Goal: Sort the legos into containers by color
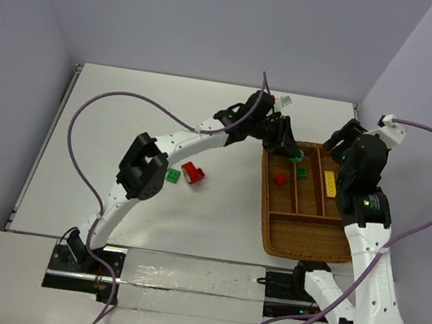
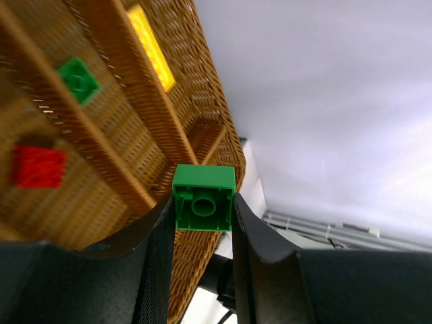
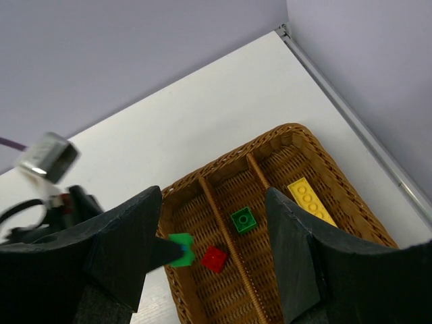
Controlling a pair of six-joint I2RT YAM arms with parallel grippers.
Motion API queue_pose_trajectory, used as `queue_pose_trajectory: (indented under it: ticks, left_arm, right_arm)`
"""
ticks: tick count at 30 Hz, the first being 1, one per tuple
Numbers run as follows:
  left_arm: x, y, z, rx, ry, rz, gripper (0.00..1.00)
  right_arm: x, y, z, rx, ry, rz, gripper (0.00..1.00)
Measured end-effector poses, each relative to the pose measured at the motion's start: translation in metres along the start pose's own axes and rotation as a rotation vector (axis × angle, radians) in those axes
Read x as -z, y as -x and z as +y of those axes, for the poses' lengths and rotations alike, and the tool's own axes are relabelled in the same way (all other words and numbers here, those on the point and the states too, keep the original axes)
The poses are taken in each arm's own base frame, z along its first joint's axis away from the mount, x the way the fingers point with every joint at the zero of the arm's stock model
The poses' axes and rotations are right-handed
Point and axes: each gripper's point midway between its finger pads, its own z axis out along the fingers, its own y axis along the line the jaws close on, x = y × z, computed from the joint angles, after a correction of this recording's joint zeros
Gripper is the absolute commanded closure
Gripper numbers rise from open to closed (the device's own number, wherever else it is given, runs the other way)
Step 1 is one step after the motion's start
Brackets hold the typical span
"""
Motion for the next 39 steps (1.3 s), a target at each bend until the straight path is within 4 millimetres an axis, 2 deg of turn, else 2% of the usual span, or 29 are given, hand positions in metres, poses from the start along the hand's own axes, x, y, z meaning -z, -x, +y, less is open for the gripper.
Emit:
queue_pose_trajectory:
  ticks: [6, 10, 11, 13, 14, 16, 19, 21, 25, 33, 36, 39]
  left_arm:
    - [-0.035, -0.031, 0.012, 0.057, -0.040, 0.088, 1.00]
    - [-0.051, -0.039, 0.020, 0.071, -0.046, 0.111, 0.97]
    - [-0.054, -0.040, 0.022, 0.074, -0.047, 0.112, 0.93]
    - [-0.057, -0.041, 0.025, 0.078, -0.049, 0.114, 0.76]
    - [-0.059, -0.042, 0.026, 0.080, -0.050, 0.116, 0.60]
    - [-0.062, -0.044, 0.026, 0.080, -0.054, 0.118, 0.39]
    - [-0.068, -0.045, 0.025, 0.084, -0.065, 0.122, 0.18]
    - [-0.070, -0.047, 0.023, 0.083, -0.075, 0.126, 0.11]
    - [-0.071, -0.050, 0.018, 0.074, -0.096, 0.136, 0.08]
    - [-0.066, -0.055, 0.022, 0.019, -0.059, 0.137, 0.17]
    - [-0.048, -0.055, 0.031, -0.024, 0.024, 0.119, 0.17]
    - [-0.017, -0.052, 0.036, -0.065, 0.124, 0.094, 0.16]
  right_arm:
    - [0.001, -0.002, 0.000, -0.008, 0.006, -0.002, 0.30]
    - [0.000, -0.008, 0.002, -0.011, 0.018, 0.011, 0.30]
    - [0.000, -0.010, 0.002, -0.011, 0.022, 0.017, 0.30]
    - [-0.001, -0.013, 0.003, -0.011, 0.030, 0.026, 0.30]
    - [-0.001, -0.014, 0.004, -0.011, 0.034, 0.030, 0.30]
    - [-0.001, -0.015, 0.005, -0.011, 0.040, 0.034, 0.30]
    - [-0.001, -0.017, 0.006, -0.010, 0.045, 0.039, 0.30]
    - [-0.001, -0.017, 0.006, -0.008, 0.046, 0.039, 0.30]
    - [-0.001, -0.016, 0.005, -0.007, 0.046, 0.038, 0.30]
    - [0.000, -0.017, 0.005, -0.005, 0.046, 0.042, 0.30]
    - [0.000, -0.017, 0.005, -0.002, 0.049, 0.043, 0.30]
    - [0.001, -0.018, 0.006, 0.001, 0.052, 0.044, 0.30]
